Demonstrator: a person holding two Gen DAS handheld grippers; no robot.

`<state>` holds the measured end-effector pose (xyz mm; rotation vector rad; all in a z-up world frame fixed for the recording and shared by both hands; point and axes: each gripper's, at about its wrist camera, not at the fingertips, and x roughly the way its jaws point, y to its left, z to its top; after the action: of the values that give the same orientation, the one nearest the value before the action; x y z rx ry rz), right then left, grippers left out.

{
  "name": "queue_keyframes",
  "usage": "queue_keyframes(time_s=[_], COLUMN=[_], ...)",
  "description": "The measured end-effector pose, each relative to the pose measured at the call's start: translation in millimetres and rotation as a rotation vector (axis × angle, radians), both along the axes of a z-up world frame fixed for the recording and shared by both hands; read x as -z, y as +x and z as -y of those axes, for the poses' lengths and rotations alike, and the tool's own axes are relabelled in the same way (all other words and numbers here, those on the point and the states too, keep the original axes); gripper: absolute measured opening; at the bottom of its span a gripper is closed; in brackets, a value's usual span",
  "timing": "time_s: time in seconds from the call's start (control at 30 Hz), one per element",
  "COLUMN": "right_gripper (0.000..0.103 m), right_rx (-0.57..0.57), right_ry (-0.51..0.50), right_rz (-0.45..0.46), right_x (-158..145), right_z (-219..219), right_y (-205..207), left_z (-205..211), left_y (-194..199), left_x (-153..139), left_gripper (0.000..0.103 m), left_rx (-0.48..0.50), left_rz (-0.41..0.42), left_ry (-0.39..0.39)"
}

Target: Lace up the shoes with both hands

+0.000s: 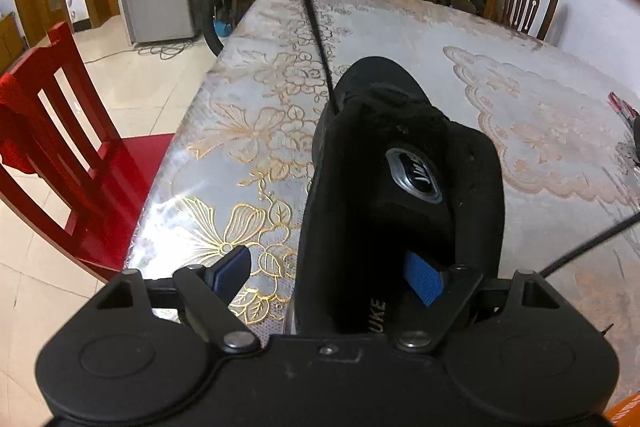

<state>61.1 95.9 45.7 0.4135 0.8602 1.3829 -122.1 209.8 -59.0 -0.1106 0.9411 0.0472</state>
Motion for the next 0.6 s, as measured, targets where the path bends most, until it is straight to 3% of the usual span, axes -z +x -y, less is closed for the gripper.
queue_keyframes(time_s=[0.17,0.23,0.3,0.4,0.43,0.47,0.5,0.6], right_gripper=[0.004,0.004,0.005,0.011,0.019,0.035,0.042,0.046], right_rx=[-0.021,-0.025,-0.037,-0.096,-0.113,-0.115,-0.088,0.036], right_ry=[0.235,0.262,0.204,0.101,0.047,-0.008,-0.065,-0.208], right_rz=[-0.029,0.013,0.130,0.187,0.213,0.250,0.309,0.412], right_x=[-39,-53,-60,-55,-52,-50,-47,-32], right_z=[21,22,17,6,1,-2,-3,3], right_y=[-6,-9,-19,-31,-35,-40,-46,-50], left_z=[5,7,6,-1,-1,-1,-1,-5], left_y=[3,3,3,2,1,0,-4,-16], left_x=[2,2,3,4,3,2,-1,-14], left_gripper=[0.083,0.082,0.082,0.083,0.082,0.082,0.082,0.082], left_rx=[0.023,0.027,0.018,-0.006,-0.013,-0.019,-0.023,-0.040], left_rz=[-0.016,-0.017,-0.015,-0.023,-0.025,-0.024,-0.012,0.024], left_ry=[-0.012,-0.010,-0.005,-0.008,-0.007,-0.002,0.001,-0.010])
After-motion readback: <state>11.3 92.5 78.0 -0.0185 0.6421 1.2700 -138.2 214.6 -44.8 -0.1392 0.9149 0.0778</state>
